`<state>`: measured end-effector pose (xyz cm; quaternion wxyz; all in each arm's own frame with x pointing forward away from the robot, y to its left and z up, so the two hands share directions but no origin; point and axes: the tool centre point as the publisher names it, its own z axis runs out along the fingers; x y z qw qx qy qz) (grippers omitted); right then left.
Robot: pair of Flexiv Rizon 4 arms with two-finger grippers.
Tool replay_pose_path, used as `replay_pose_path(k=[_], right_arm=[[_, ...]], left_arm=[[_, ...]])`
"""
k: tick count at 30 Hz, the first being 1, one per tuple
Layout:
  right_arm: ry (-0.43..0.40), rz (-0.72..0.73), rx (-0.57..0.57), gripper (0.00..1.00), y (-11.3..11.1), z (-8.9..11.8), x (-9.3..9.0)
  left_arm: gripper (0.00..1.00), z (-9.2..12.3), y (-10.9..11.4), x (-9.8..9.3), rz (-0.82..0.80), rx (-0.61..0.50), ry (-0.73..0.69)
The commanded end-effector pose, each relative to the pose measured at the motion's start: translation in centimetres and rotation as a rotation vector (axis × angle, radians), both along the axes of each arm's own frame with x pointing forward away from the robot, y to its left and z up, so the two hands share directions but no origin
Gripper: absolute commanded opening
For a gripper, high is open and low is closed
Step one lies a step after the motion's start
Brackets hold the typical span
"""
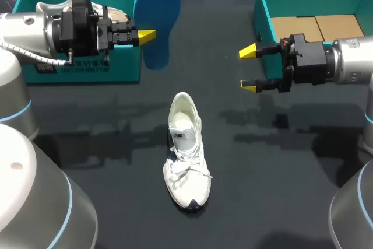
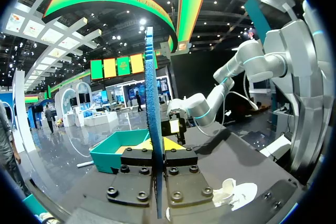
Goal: Take the shoe out of the shoebox, open the shoe tongue, remove and reinsert the insole, then place the shoe into the shoebox
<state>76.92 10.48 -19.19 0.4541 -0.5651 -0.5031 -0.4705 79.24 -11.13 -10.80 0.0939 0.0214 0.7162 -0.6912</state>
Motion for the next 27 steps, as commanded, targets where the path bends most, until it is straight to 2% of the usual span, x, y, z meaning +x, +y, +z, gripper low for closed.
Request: replay_pose_path(k=[1,5,11,17,27], right_arm=[[0.001,-0.002,-0.003,1.00,0.1,0.0,0.0],[0.001,-0.002,-0.003,1.00,0.1,0.0,0.0],[0.001,-0.002,-0.003,1.00,0.1,0.0,0.0],[0.001,-0.002,-0.003,1.00,0.1,0.0,0.0],[0.001,-0.002,-0.003,1.00,0.1,0.0,0.0]], left_arm=[[0.00,0.0,0.0,0.0,-0.001,0.002,0.001],[0.00,0.0,0.0,0.0,-0.001,0.002,0.001],[0.00,-0.6,-0.5,-0.2,-0.056,0.041,-0.236],[0.00,-1.5,-0.7,-0.2,-0.102,0.038,-0.403],[0.00,-1.6,-1.3,0.0,-0.117,0.118,-0.705]])
